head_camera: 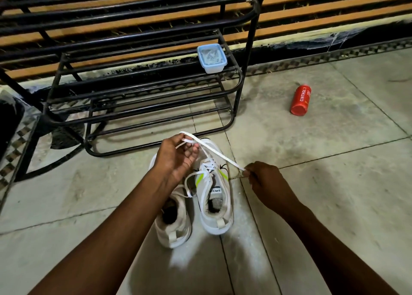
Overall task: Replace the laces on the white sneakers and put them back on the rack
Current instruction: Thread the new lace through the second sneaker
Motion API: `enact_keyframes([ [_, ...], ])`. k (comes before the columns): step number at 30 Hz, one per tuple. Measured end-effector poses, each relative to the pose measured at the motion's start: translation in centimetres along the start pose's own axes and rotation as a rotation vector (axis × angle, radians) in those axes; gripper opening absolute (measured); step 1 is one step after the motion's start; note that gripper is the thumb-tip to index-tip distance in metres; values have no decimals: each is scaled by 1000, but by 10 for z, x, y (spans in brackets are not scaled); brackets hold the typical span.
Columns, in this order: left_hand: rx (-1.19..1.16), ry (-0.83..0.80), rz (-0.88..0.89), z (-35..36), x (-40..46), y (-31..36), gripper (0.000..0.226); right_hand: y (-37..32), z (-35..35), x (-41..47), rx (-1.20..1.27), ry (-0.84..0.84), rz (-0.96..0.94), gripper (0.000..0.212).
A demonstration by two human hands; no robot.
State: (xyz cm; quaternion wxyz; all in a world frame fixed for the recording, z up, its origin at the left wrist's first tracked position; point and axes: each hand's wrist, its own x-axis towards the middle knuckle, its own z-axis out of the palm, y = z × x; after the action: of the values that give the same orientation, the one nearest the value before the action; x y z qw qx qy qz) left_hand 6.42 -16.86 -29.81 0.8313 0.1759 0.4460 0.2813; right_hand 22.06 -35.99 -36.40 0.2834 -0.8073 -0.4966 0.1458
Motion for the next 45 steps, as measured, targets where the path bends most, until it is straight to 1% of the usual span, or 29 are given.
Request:
enact_keyframes([
  [3, -20, -22, -7, 2, 5, -3, 25, 6, 9, -2, -42, -28, 24, 17],
  [5, -19, -51, -7, 5, 6, -4, 23, 9, 14, -2, -51, -43, 56, 15],
  [7, 0, -80, 1, 7, 5, -4, 20, 8, 18, -2, -16, -57, 88, 17],
  [9, 92, -113, 45, 6, 3, -6, 14, 3, 21, -3, 28, -44, 85, 21],
  [10, 191, -112, 90, 3, 2, -9, 17, -1, 23, -3, 84, -13, 95, 24],
  [11, 336, -87, 161, -2, 2, -13, 27, -6, 22, -3, 180, 29, 134, 25],
  [13, 703, 0, 350, -20, -5, -26, 43, -13, 20, -1, 458, 88, 228, 25],
  [15, 1055, 4, 475, -35, -16, -45, 43, -22, 17, 4, 670, 113, 254, 25],
  [17, 1311, -31, 505, -44, -26, -62, 42, -30, 14, 10, 827, 119, 245, 16],
  [19, 1471, -5, 552, -47, -28, -70, 41, -37, 15, 15, 892, 108, 241, 10],
  [20, 1503, 18, 596, -48, -27, -71, 36, -40, 16, 18, 883, 103, 236, 8],
  [22, 1501, 58, 654, -48, -27, -70, 20, -43, 23, 22, 788, 110, 208, 5],
  [24, 1496, 84, 674, -49, -28, -69, 8, -45, 29, 25, 691, 124, 174, 3],
  [26, 1487, 113, 649, -49, -31, -67, 8, -48, 32, 27, 625, 138, 130, 4],
  [28, 1412, 151, 570, -48, -34, -62, 5, -53, 35, 28, 586, 126, 103, 9],
  [29, 1371, 163, 526, -48, -34, -59, 9, -56, 37, 29, 579, 111, 101, 12],
  [31, 1292, 157, 434, -47, -32, -54, 16, -61, 42, 31, 559, 100, 89, 14],
  [33, 1247, 141, 356, -48, -29, -52, 16, -63, 49, 33, 532, 94, 82, 13],
  [36, 1234, 113, 328, -52, -22, -49, 11, -63, 57, 37, 463, 127, 54, 15],
  [41, 1194, 109, 306, -56, -18, -49, 17, -66, 62, 35, 364, 193, 25, 20],
  [45, 1215, 82, 303, -58, -15, -51, 16, -66, 64, 35, 316, 185, 4, 25],
])
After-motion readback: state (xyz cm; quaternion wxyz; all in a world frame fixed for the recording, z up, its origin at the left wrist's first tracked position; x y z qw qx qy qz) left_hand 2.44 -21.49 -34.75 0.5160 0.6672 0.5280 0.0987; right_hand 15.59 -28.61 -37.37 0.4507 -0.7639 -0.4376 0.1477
